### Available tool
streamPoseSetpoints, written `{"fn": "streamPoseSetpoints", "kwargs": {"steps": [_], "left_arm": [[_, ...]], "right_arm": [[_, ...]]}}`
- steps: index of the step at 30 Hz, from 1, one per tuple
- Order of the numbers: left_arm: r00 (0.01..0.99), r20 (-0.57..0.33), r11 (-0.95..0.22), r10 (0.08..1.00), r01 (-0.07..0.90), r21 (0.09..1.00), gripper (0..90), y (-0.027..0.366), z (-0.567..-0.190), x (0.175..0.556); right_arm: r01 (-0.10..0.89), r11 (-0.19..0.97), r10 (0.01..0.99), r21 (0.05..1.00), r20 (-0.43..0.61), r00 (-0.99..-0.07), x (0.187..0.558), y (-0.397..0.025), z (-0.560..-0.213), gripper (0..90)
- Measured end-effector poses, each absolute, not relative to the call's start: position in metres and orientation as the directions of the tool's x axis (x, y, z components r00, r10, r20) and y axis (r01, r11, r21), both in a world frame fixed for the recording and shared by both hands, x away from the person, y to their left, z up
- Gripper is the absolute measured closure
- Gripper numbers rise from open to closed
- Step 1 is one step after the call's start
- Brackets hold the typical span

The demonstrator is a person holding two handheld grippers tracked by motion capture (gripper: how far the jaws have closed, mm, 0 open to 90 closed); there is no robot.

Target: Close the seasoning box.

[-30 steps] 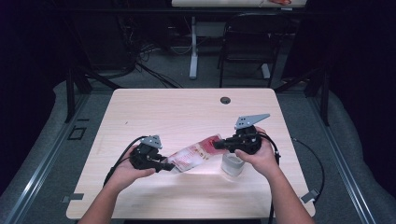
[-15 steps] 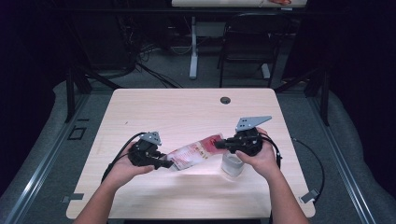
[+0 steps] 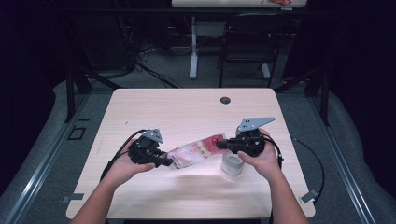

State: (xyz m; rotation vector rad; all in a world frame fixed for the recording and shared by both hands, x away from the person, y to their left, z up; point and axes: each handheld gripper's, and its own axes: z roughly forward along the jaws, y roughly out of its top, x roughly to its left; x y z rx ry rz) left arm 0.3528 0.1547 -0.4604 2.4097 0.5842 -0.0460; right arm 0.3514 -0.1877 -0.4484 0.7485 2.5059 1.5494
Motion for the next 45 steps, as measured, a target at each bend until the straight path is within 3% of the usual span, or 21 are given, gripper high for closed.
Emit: {"fn": "streamPoseSetpoints", "kwargs": {"steps": [39,45], "left_arm": [[0.913,-0.120,-0.752,0.389,0.390,0.531,72.2,0.142,-0.429,0.354],[0.913,-0.117,-0.754,0.391,0.390,0.528,72.3,0.142,-0.427,0.355]], "right_arm": [[0.343,0.338,0.490,0.876,0.148,-0.859,0.344,-0.199,-0.444,79.2],[0.332,0.306,0.495,0.892,0.149,-0.856,0.341,-0.209,-0.437,80.9]]}}
